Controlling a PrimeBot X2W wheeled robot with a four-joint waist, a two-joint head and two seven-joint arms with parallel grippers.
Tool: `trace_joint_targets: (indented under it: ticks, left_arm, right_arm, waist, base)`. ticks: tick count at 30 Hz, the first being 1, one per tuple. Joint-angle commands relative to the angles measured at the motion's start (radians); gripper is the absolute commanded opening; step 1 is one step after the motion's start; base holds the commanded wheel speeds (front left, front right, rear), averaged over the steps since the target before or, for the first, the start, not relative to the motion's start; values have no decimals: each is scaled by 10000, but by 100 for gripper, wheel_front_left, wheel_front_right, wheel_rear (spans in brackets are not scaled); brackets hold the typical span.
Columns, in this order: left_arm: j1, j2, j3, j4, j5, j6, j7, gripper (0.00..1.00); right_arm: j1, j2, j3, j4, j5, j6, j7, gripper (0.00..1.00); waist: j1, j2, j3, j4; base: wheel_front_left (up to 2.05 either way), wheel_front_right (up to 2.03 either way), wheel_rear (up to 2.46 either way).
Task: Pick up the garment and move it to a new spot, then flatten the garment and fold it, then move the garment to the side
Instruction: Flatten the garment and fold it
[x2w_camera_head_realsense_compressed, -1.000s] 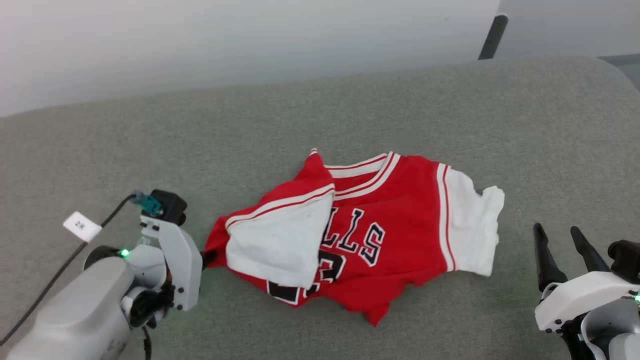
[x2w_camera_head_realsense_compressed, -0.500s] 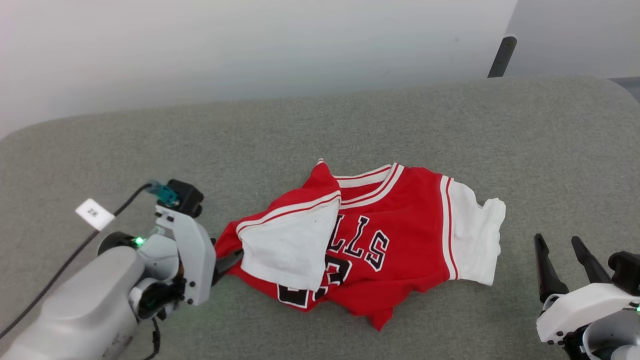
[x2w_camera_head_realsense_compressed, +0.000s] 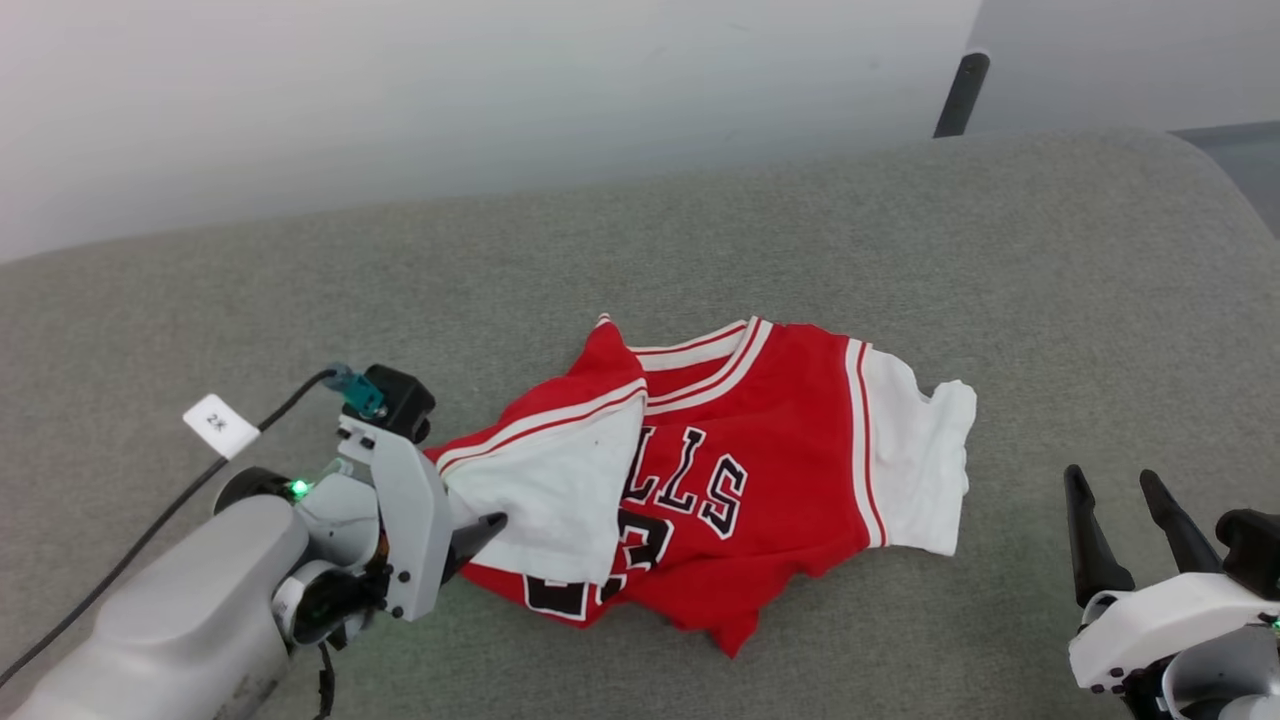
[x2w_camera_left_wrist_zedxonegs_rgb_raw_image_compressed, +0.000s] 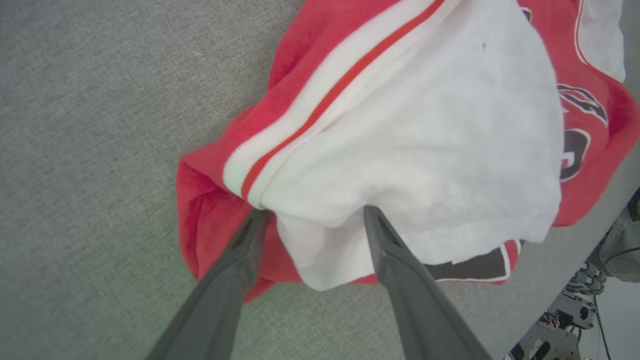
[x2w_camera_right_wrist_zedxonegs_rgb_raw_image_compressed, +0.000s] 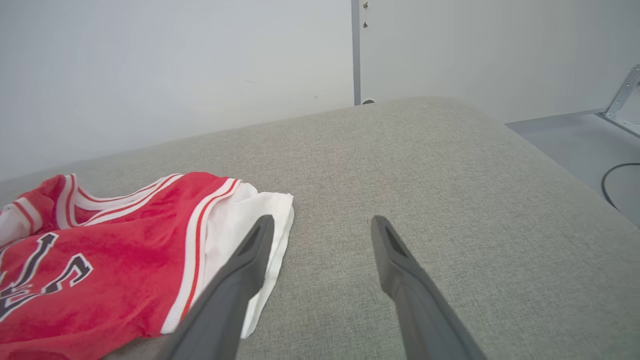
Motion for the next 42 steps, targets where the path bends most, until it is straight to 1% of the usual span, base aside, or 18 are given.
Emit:
trace_joint_targets:
  ticks: [1,2,3,4,6,7,8,17,25,30,31,33,34,36,37,38,39,42]
  left_arm:
    - [94,36,4,3,-62,46,58,100]
    - [96,57,2,-11,-77,47,90,89]
    - [94,69,9,-21,-103,68,132,68]
    - [88,73,19,-30,-124,85,154,43]
    - [55,92,25,-70,-198,142,277,27]
    - [29,112,-2,-96,-221,161,403,4]
    - [-6,130,-7,-145,-250,190,497,0]
    - [-214,368,322,-695,-725,612,988,0]
    - [-417,592,1106,-1050,-1283,1018,653,0]
    - [-569,587,1646,-917,-1555,1013,113,3]
    - [-597,534,1728,-830,-1615,952,-14,10]
    - [-693,506,1788,-546,-1462,839,-269,13]
    - [-693,470,1747,-387,-1394,810,-341,33]
    - [-621,352,1543,-94,-1233,683,-314,41]
    - [-605,335,1459,37,-1136,632,-320,51]
    - [-598,318,1377,178,-1018,594,-347,88]
    - [-603,303,1284,282,-901,558,-399,100]
    - [-627,253,1072,481,-627,508,-426,100]
  right_arm:
    - [39,-27,-51,-50,-43,-10,-105,100]
    - [35,-24,-58,-46,-43,-10,-136,100]
    - [28,-21,-73,-52,-49,-10,-172,100]
    - [22,-18,-78,-55,-61,-10,-212,100]
    - [14,-21,-74,-26,-66,-10,-244,100]
    - [2,-27,-78,-5,-68,-10,-264,100]
    - [-8,-35,-79,18,-67,-10,-288,100]
    - [63,-14,-132,122,-190,-10,-387,100]
    - [93,-2,-109,183,-198,-10,-343,100]
    - [64,12,-87,200,-187,-10,-326,100]
    - [53,17,-77,203,-180,-10,-327,100]
    - [26,20,-54,221,-173,-10,-330,100]
    - [9,21,-33,238,-167,-10,-335,100]
    - [-6,25,-16,264,-153,-10,-348,100]
    - [-9,29,-7,277,-150,-10,-334,100]
    - [-10,33,-1,289,-142,-10,-330,100]
    - [-11,35,-5,297,-136,-10,-331,100]
    - [-7,44,-10,300,-138,-10,-337,100]
  waist:
    - [0,0,43,-79]
    - [0,0,53,-106]
    - [0,0,63,-127]
    - [0,0,68,-144]
    - [0,0,67,-169]
    - [0,0,62,-175]
    - [0,0,56,-176]
    - [0,0,-53,-90]
    - [0,0,-79,-6]
    - [0,0,-39,-6]
    - [0,0,-24,-12]
    - [0,0,12,-33]
    - [0,0,29,-47]
    - [0,0,53,-70]
    - [0,0,73,-84]
    - [0,0,93,-92]
    - [0,0,113,-98]
    - [0,0,169,-112]
  base:
    - [0,0,0]
    - [0,0,0]
    - [0,0,0]
    - [0,0,0]
    - [0,0,0]
    - [0,0,0]
    - [0,0,0]
    - [0,0,0]
    - [0,0,0]
    - [0,0,0]
    - [0,0,0]
    - [0,0,0]
    - [0,0,0]
    - [0,0,0]
    - [0,0,0]
    - [0,0,0]
    - [0,0,0]
    - [0,0,0]
